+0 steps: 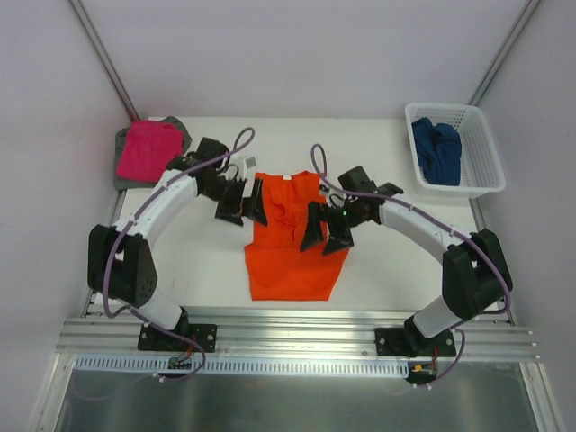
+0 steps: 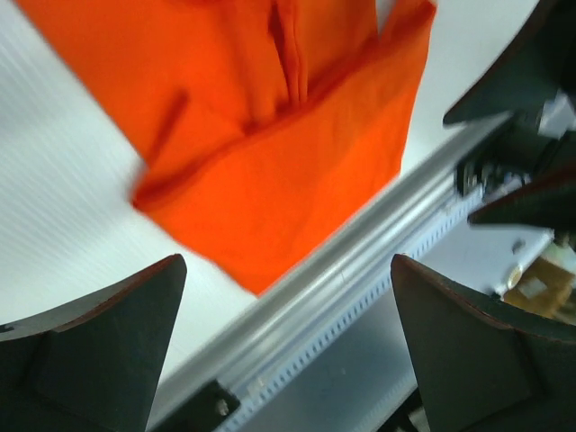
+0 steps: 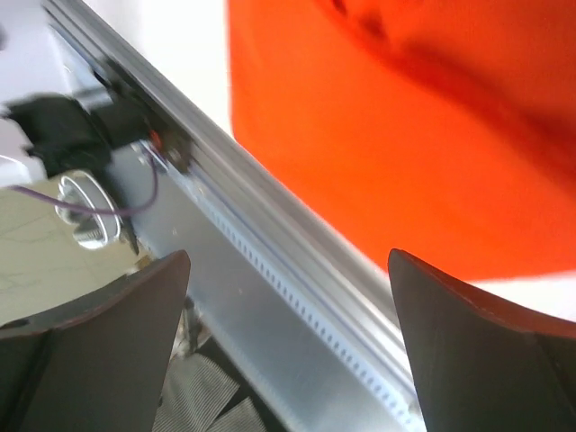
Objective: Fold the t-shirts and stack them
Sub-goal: Fold the tshirt
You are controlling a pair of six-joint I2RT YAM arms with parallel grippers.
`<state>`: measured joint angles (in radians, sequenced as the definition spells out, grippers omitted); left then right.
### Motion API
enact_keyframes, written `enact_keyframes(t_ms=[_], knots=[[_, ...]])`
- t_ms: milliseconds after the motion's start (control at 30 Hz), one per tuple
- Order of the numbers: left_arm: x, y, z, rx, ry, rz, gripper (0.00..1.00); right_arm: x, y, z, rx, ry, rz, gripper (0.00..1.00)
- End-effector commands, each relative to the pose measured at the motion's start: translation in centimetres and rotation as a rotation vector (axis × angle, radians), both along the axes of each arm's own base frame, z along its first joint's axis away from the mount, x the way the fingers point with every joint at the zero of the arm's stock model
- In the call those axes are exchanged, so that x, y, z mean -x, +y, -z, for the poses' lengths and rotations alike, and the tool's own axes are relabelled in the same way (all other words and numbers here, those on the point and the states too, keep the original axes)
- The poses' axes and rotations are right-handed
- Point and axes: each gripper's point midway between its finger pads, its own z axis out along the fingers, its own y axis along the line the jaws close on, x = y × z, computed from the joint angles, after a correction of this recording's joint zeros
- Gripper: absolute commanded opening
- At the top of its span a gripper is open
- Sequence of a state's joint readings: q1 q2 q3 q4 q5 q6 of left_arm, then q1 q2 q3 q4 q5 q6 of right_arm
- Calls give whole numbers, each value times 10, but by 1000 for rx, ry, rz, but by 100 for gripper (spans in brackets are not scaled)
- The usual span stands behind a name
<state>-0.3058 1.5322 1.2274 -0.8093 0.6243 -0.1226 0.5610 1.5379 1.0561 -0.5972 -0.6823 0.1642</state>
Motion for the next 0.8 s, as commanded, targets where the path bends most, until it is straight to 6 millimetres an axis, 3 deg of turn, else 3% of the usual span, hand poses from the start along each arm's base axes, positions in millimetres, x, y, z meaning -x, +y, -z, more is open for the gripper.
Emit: enact_keyframes(t_ms=[0,33,67,100,133,167,200,233,267,300,367,500,600,633,667,700,767], knots=[[-63,-5,-20,3,-130,-2,99,-50,14,-23,-40,-126,9,97],[-73,-7,-21,5,-137,-3,99,-62,16,-17,-25,-122,23,97],[-81,-10,-10,0,-105,-1,99,-73,15,-18,-27,-132,38,96],[-96,-16,-20,17,-135,2,99,-87,21,-25,-46,-161,42,96],[-103,-18,-18,18,-130,-3,99,-94,21,-23,-40,-162,54,96],[-110,-21,-3,11,-96,-1,99,-104,18,-13,-26,-139,78,96],[-122,-24,-8,20,-119,1,99,-114,21,-15,-40,-144,93,96],[-125,-27,-4,30,-109,12,99,-120,21,-13,-46,-123,109,96],[-131,-29,12,23,-76,15,99,-128,18,-1,-32,-96,132,96],[-140,-33,11,32,-87,16,99,-133,17,3,-27,-91,141,96],[-147,-38,30,42,-39,19,99,-143,14,12,-31,-51,172,96],[-159,-45,51,55,8,16,99,-166,11,48,-13,23,227,96],[-166,-47,66,60,43,7,99,-193,14,47,-28,-11,245,96],[-167,-47,70,59,49,3,99,-199,16,56,-25,-5,251,96],[-170,-48,78,58,64,1,99,-215,19,47,-47,-41,261,96],[-176,-48,76,61,54,-7,99,-222,21,54,-44,-41,269,96],[-182,-49,86,60,65,-14,99,-242,26,45,-64,-89,278,96]])
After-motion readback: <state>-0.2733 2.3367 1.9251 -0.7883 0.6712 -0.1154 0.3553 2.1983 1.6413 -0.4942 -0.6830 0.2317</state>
